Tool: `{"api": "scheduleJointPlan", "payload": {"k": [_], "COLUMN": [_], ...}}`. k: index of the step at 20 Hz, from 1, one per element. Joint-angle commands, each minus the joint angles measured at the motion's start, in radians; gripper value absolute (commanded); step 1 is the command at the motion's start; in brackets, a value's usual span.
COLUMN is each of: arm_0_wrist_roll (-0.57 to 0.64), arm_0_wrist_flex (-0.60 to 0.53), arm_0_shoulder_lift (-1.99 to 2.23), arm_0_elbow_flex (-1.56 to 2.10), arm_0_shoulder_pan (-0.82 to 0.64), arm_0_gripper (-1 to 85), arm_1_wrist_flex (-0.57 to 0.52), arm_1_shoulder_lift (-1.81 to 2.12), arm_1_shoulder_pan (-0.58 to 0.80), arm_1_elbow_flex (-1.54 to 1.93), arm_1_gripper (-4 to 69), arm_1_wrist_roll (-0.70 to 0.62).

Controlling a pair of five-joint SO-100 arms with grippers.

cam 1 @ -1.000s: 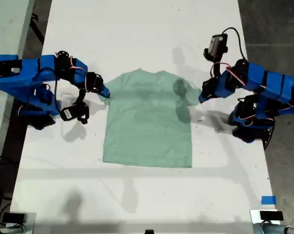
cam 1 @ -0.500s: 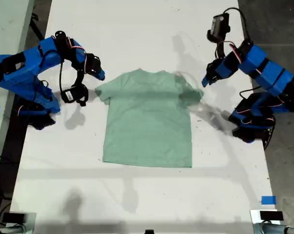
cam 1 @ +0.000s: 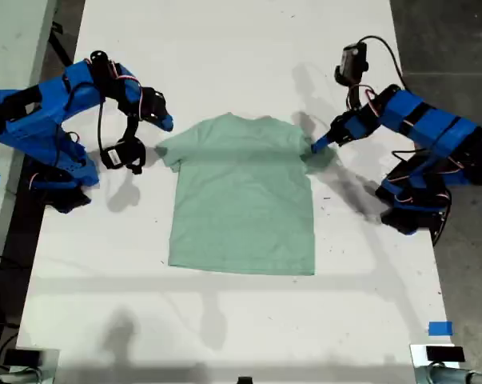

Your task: Fold tshirt

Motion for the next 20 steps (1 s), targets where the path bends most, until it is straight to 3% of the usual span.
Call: {"api": "scheduleJointPlan", "payload": {"k": [1, 3, 7, 8, 9, 11, 13, 16, 20], "arm_0_wrist_roll": [0.011, 0.011, 0.012, 0.014, 0.014, 0.015, 0.015, 0.015, 0.009], "arm_0_wrist_flex": [-0.028, -0.031, -0.035, -0.037, -0.04, -0.041, -0.041, -0.043, -0.046], "arm_0_shoulder_lift": [0.008, -0.005, -0.014, -0.014, -0.015, -0.018, -0.02, -0.02, -0.02], "arm_0_elbow_flex": [-0.005, -0.005, 0.002, 0.003, 0.005, 0.005, 0.006, 0.012, 0.012], "arm_0_shoulder_pan": [0.003, 0.008, 0.008, 0.008, 0.008, 0.009, 0.015, 0.02, 0.028], "arm_0_gripper": [0.1, 0.1, 0.1, 0.1, 0.1, 0.1, 0.1, 0.1, 0.1], "arm_1_wrist_flex": [-0.144, -0.215, -0.196, -0.187, -0.179, -0.17, -0.141, -0.002, 0.278], "arm_1_shoulder_lift": [-0.078, -0.201, -0.345, -0.374, -0.391, -0.397, -0.397, -0.353, -0.184], "arm_1_shoulder_pan": [0.043, 0.038, 0.035, 0.034, 0.034, 0.032, 0.032, 0.008, -0.095], "arm_1_elbow_flex": [0.031, 0.018, -0.086, -0.11, -0.127, -0.144, -0.167, -0.25, -0.459], "arm_1_gripper": [30.6, 30.3, 29.6, 22.8, 5.6, -0.4, -1.2, -1.2, -1.2], "arm_1_wrist_roll": [-0.048, -0.051, -0.083, -0.095, -0.097, -0.098, -0.083, -0.052, 0.021]}}
